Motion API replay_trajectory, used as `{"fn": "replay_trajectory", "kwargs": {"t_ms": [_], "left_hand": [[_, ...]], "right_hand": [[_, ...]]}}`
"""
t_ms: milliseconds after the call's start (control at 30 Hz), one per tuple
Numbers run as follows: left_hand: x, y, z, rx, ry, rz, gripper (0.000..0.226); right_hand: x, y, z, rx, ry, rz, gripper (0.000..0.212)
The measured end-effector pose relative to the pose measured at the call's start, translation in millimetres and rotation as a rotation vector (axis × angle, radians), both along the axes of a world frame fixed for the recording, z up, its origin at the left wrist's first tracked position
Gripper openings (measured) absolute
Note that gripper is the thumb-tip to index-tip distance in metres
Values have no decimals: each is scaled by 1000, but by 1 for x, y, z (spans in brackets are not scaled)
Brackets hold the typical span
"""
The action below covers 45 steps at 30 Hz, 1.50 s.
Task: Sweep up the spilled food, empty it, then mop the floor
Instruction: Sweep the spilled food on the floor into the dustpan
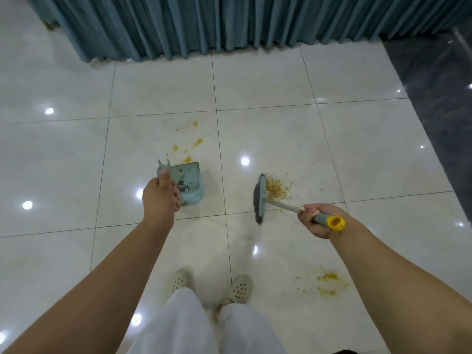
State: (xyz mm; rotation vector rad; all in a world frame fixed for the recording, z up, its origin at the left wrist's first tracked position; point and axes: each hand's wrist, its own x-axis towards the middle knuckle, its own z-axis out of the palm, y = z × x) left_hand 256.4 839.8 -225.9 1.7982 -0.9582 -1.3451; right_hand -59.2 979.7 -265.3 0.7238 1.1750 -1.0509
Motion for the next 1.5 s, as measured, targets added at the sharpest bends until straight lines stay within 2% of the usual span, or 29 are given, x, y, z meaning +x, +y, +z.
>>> {"fn": "replay_trajectory", "kwargs": {"t_ms": [200, 367, 667, 933, 1200, 1400, 1500], "left_hand": [[3, 10, 7, -6, 23, -33, 46], [22, 14, 13, -19, 34, -49, 45], [96, 35, 15, -19, 32, -108, 47], [138, 54, 18, 30, 26, -140, 49], [151, 69, 10, 164, 61, -116, 44], [158, 78, 1, 116, 48, -174, 46], [151, 80, 3, 148, 76, -172, 43]], "right_hand": [[16, 18, 12, -7, -96, 166, 25], [70, 19, 11, -14, -222, 250, 29], [191, 45, 0, 17, -368, 237, 34], [216, 98, 1, 67, -253, 76, 24], [206, 116, 1, 53, -22, 42, 15], [215, 127, 0, 56, 95, 135, 14], [220, 139, 8, 58, 71, 190, 14]]}}
